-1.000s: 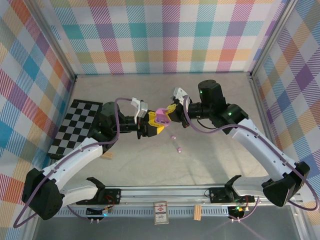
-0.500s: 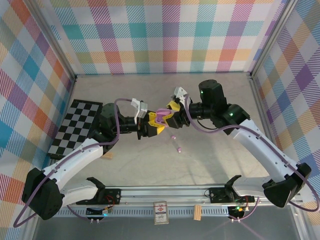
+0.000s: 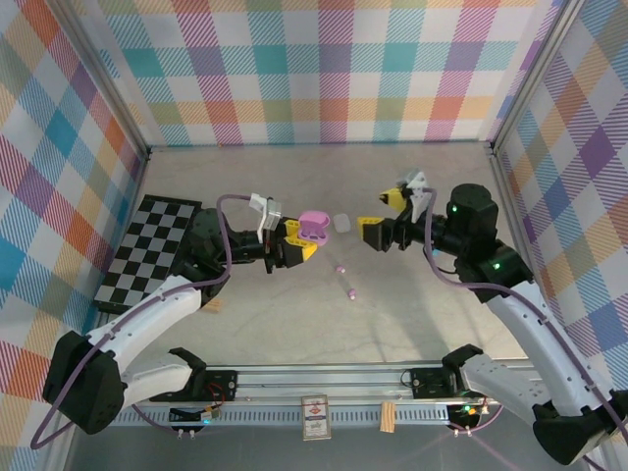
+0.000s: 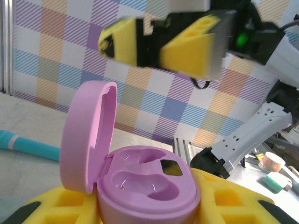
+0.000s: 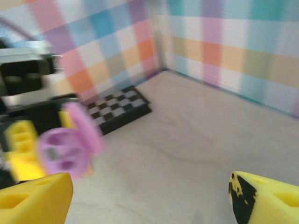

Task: Insert the wireless bluetooth earbuds into the charging case

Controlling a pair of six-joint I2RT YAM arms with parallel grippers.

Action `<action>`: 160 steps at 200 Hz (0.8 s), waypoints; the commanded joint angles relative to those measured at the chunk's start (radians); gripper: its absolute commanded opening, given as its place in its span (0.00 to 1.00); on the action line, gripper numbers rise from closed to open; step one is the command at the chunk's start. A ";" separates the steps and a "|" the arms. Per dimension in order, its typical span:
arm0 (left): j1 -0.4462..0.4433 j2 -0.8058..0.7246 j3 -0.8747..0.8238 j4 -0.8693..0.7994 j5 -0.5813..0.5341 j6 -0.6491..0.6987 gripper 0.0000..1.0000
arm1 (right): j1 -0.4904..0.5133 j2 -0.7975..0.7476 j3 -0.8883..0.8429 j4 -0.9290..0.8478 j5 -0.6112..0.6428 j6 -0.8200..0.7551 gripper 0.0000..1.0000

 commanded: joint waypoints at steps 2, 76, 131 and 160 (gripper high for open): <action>0.010 -0.034 -0.008 0.063 0.011 -0.012 0.30 | -0.056 0.011 -0.047 0.012 0.073 0.196 0.86; 0.011 -0.019 -0.010 0.099 0.032 -0.030 0.30 | -0.068 0.464 0.025 -0.247 -0.037 0.149 0.83; 0.011 -0.019 -0.015 0.097 0.029 -0.030 0.30 | -0.015 0.783 0.152 -0.222 -0.157 0.065 0.79; 0.011 -0.015 -0.011 0.096 0.033 -0.031 0.30 | 0.018 0.945 0.272 -0.245 -0.206 0.004 0.79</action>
